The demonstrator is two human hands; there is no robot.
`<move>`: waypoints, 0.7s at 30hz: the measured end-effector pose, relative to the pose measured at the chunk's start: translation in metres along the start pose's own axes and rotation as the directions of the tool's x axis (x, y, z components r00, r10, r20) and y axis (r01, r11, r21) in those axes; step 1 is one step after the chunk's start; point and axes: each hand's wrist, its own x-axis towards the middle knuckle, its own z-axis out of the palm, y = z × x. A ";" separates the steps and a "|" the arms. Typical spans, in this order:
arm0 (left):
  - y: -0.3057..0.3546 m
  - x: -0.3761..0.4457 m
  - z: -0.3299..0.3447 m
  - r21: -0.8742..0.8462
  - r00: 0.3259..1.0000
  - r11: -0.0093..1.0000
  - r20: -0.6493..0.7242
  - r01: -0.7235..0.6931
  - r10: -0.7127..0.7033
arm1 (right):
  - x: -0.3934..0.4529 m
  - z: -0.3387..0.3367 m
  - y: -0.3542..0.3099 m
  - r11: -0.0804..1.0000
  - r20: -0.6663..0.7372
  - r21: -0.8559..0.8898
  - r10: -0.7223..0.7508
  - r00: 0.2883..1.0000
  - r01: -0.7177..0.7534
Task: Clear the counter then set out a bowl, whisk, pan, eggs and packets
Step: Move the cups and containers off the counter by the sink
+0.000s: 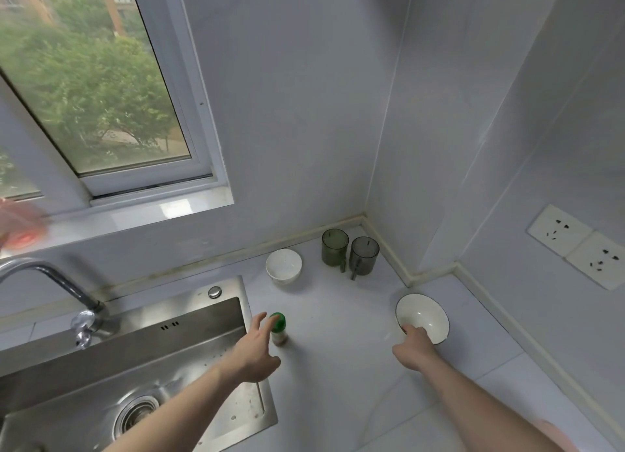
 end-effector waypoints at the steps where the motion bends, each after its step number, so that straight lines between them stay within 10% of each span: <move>1: 0.000 0.001 0.000 0.004 1.000 1.000 -0.003 -0.001 0.001 | 0.000 0.000 0.000 1.000 -0.007 -0.003 0.000 1.000 0.000; 21: 0.008 0.030 0.001 0.097 0.998 0.994 -0.044 -0.041 0.046 | -0.060 0.062 0.000 0.987 0.012 0.149 -0.055 0.998 0.053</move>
